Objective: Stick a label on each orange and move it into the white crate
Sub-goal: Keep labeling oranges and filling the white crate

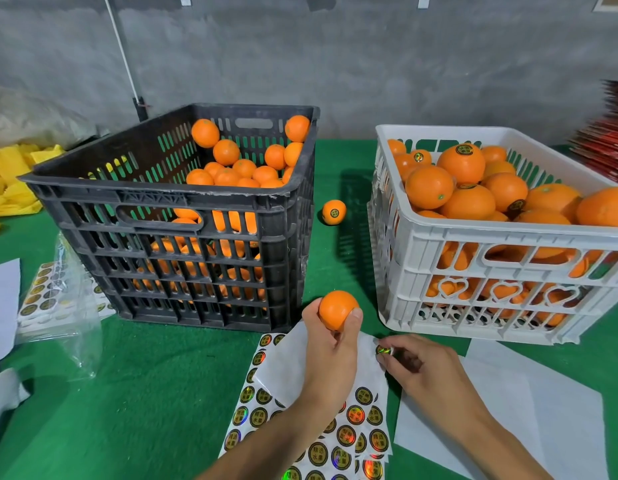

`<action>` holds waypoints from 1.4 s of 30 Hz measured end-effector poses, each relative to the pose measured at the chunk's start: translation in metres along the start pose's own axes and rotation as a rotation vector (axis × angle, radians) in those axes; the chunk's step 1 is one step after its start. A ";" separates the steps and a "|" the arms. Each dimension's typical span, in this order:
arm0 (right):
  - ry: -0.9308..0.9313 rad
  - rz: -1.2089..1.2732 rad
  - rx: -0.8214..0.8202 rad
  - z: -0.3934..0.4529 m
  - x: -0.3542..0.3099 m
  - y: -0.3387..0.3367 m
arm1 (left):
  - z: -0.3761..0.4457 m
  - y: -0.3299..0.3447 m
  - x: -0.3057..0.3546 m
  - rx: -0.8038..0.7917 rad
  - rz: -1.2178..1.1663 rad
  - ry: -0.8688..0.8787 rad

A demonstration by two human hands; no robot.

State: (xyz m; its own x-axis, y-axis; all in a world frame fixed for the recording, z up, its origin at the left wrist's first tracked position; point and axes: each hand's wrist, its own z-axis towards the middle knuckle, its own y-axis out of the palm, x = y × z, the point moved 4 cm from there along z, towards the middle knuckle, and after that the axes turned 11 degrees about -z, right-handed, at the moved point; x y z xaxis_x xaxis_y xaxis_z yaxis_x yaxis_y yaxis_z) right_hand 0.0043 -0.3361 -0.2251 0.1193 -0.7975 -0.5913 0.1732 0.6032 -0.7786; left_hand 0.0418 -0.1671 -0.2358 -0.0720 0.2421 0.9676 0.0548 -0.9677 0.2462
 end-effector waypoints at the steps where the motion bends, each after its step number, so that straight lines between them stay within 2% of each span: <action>1: 0.022 0.016 -0.005 0.000 0.001 0.001 | 0.000 0.000 0.000 -0.001 -0.001 -0.002; 9: 0.210 0.359 -0.017 0.003 0.010 0.007 | 0.000 0.000 -0.001 -0.008 0.016 -0.001; 12: 0.229 0.450 -0.013 0.004 0.010 0.007 | 0.000 0.000 -0.001 -0.009 0.017 -0.001; 20: 0.093 0.266 0.025 0.000 0.004 0.006 | 0.000 0.000 -0.002 -0.009 0.008 0.012; 29: 0.211 0.314 -0.001 0.002 0.009 0.012 | 0.001 0.000 -0.002 -0.008 0.006 0.012; 36: 0.163 0.303 0.013 0.000 0.007 0.011 | 0.000 0.000 -0.003 -0.006 0.003 0.009; 42: 0.214 0.320 0.018 0.001 0.009 0.012 | 0.001 0.000 -0.003 -0.003 0.014 0.013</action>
State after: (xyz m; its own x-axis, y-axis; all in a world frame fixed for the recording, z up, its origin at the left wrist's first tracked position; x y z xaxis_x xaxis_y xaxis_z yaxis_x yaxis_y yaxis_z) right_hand 0.0081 -0.3362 -0.2400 -0.0360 -0.5476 -0.8360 0.1779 0.8197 -0.5445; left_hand 0.0433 -0.1676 -0.2389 -0.0842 0.2279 0.9700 0.0533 -0.9711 0.2328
